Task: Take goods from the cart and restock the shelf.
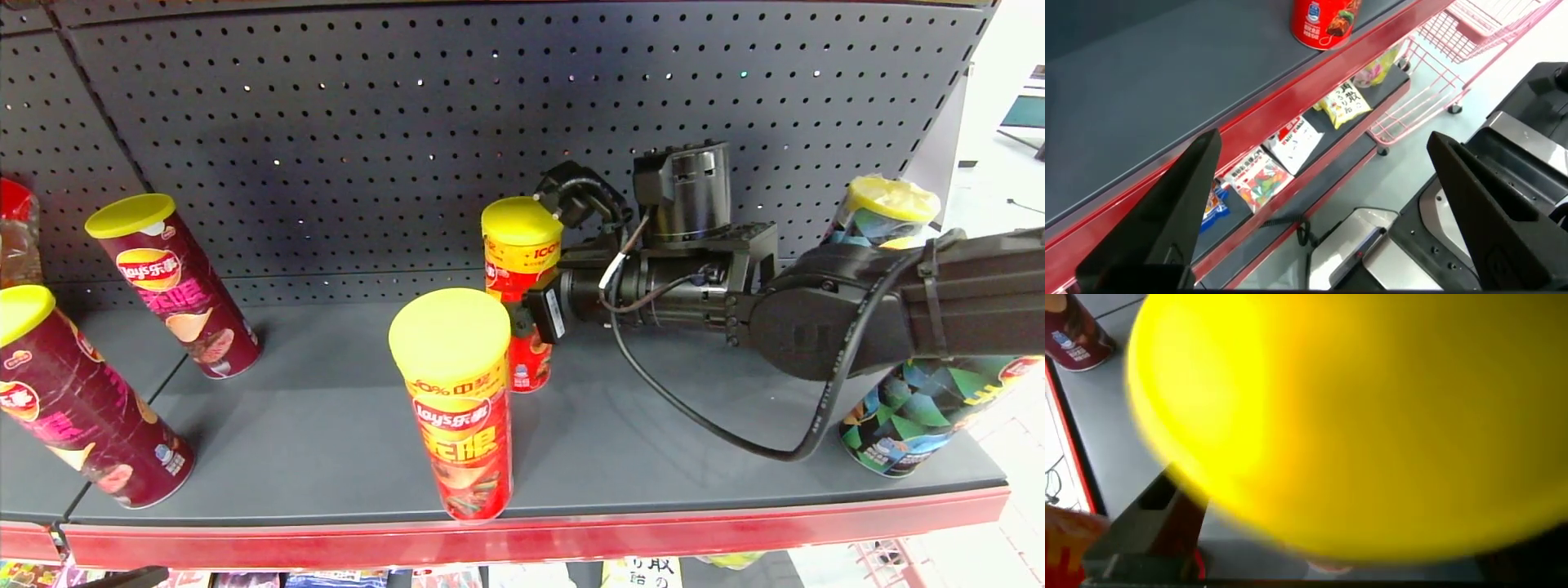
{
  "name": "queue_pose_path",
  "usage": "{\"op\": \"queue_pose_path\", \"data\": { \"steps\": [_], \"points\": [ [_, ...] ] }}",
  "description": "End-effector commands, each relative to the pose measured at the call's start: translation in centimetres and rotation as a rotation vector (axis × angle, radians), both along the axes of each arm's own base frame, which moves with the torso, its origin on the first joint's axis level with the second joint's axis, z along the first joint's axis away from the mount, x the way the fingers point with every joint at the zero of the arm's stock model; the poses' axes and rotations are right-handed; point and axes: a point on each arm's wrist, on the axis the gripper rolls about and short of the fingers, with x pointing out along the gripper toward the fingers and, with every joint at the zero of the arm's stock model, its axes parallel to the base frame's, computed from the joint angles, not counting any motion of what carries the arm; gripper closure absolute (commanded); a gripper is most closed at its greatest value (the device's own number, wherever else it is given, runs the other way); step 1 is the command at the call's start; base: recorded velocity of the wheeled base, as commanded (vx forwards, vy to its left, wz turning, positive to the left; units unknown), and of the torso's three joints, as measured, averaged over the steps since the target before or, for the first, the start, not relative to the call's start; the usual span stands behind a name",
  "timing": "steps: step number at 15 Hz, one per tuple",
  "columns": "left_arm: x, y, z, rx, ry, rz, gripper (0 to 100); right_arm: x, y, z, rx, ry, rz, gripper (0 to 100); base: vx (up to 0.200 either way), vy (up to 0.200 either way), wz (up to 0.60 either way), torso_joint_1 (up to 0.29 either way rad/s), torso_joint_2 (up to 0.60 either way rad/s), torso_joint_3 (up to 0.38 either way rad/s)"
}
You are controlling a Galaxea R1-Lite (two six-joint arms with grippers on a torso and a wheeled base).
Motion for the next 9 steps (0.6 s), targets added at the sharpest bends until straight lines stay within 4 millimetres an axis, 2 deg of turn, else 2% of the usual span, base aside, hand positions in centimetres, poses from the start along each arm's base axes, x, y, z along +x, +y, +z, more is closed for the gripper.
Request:
{"op": "queue_pose_path", "data": {
  "steps": [1,6,8,9],
  "points": [
    [0.1,0.0,0.0,0.001,0.002,0.0,0,-1.9,-1.2,0.6,-0.001,0.014,-0.007,0,0.0,0.0,0.0,0.0,0.0,0.0],
    [1.0,-0.4,0.1,0.026,0.041,0.029,0,-7.6,-6.6,0.3,-0.042,0.059,-0.07,0,0.0,0.0,0.0,0.0,0.0,0.0],
    [1.5,-0.6,0.6,0.03,0.049,0.053,0,-9.4,-8.3,0.2,-0.05,0.058,-0.094,0,0.0,0.0,0.0,0.0,0.0,0.0],
    [2.1,-0.8,1.2,0.033,0.055,0.064,0,-11.0,-9.7,0.1,-0.052,0.051,-0.105,0,0.0,0.0,0.0,0.0,0.0,0.0]
  ]
}}
